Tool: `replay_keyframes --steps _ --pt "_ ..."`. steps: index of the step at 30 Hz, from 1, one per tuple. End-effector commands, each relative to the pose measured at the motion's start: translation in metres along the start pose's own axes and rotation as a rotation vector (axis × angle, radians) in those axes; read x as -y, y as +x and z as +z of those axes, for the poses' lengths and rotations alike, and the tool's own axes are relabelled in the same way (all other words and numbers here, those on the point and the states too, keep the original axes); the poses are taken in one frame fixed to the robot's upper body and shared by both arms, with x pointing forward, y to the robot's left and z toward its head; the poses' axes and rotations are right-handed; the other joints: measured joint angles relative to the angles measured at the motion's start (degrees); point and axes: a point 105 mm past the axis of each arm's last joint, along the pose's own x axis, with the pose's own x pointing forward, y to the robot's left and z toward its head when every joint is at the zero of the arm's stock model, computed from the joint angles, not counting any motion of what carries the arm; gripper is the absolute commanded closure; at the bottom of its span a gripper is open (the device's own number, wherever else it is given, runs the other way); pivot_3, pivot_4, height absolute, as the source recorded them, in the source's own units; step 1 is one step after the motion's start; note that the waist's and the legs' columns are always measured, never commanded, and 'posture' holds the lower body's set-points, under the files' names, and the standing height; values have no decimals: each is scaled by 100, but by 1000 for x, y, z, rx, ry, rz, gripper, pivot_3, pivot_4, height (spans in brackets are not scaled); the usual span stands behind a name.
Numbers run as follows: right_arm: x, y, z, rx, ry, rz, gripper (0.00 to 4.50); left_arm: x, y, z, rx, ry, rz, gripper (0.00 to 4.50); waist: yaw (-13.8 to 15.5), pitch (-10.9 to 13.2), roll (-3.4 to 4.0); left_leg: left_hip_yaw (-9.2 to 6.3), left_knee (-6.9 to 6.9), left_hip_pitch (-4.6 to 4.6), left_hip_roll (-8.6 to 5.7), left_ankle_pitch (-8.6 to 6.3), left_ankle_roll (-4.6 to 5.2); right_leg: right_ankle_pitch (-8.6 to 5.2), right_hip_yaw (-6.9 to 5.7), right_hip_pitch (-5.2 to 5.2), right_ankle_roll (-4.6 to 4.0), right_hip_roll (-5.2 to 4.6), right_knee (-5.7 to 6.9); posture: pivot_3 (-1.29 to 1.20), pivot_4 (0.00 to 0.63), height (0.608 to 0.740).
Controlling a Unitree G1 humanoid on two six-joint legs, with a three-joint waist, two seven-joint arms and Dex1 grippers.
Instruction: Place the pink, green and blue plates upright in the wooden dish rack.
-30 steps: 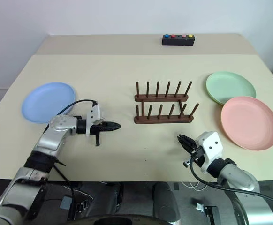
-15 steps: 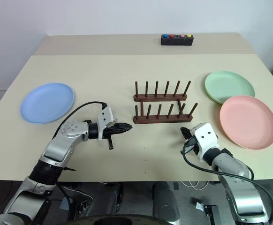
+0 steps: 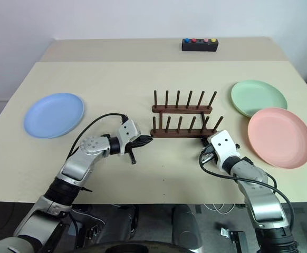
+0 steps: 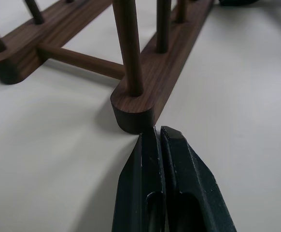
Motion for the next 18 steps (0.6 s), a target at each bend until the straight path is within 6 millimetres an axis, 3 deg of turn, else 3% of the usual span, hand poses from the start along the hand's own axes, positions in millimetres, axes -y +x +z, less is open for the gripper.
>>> replay_keyframes --steps 1,18 --pt "4 6 7 28 -20 -15 4500 -8 3 3 4 32 49 4415 1 0 0 0 0 0 0 0 0 0 0 0 0 0 0 0 150 740" --pt "24 23 16 59 -64 -51 4500 -21 16 5 27 47 86 4415 2 0 1 0 -1 2 -1 1 -1 1 0 1 0 0 0 0 150 740"
